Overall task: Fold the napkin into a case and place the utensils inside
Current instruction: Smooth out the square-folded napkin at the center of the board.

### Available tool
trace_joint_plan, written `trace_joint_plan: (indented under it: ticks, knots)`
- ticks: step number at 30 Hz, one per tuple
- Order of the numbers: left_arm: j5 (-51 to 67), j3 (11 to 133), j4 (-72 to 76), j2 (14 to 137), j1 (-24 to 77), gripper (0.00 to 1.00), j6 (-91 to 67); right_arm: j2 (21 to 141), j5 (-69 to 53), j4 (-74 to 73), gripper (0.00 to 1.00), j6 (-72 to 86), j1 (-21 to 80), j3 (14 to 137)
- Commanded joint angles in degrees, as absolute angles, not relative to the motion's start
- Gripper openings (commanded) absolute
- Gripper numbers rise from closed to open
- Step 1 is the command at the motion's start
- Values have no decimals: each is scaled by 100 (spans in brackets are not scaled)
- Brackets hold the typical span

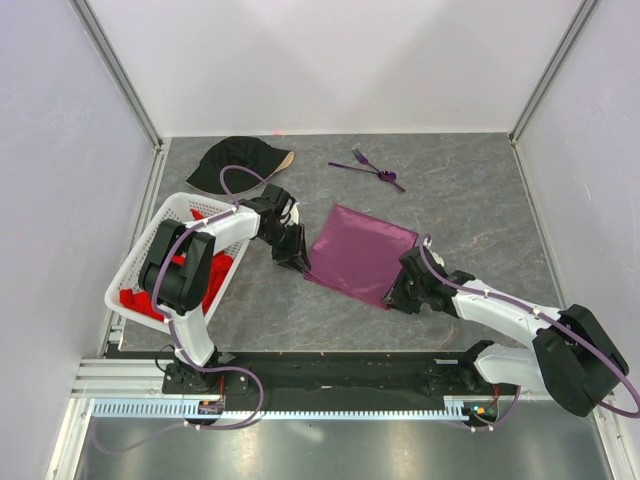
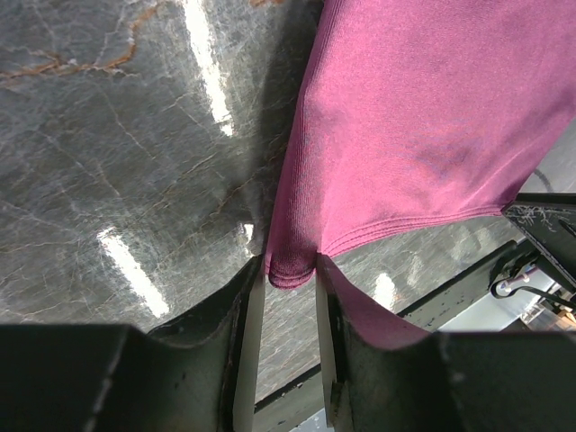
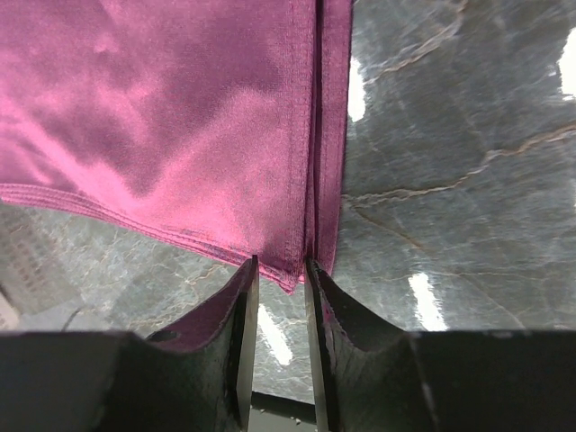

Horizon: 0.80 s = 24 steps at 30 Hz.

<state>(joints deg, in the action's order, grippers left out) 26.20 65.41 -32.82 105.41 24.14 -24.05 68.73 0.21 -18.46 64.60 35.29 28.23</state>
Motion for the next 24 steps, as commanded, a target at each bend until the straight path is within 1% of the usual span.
trace_joint_plan:
  ticks: [1,4,8,10,13,14,16,18,22,24]
  knots:
    - [2777,6565,-3164,10494,2426,36,-2303,6873,-132,-1608,34,6697,3542,2707]
    - [2786,6548,-3164,10485,2434,35,-2294,6908,-70,-1591,33,6706,3551,2725]
    - [2769,6522,-3164,10450,2426,34,-2294,6987,-35,-1617,25,6767,3551,2716]
    - [2699,6513,-3173,10389,2426,34,-2294,6979,184,-1714,23,6776,3551,2707]
    - [2672,6478,-3182,10275,2426,37,-2303,6970,491,-1880,17,6549,3533,2751]
    - [2672,6451,-3182,10248,2426,38,-2303,6987,579,-1942,11,6443,3525,2821]
    - [2681,6434,-3208,10152,2426,38,-2329,7075,798,-2153,5,6015,3516,2952]
    - [2698,6364,-3225,10046,2426,39,-2390,7136,940,-2451,1,5644,3498,3225]
    - [2795,6188,-3165,9739,2426,40,-2505,7260,1326,-2865,0,4888,3498,3682]
    - [2873,6109,-3094,9563,2426,40,-2627,7295,1336,-2900,0,4493,3507,3867]
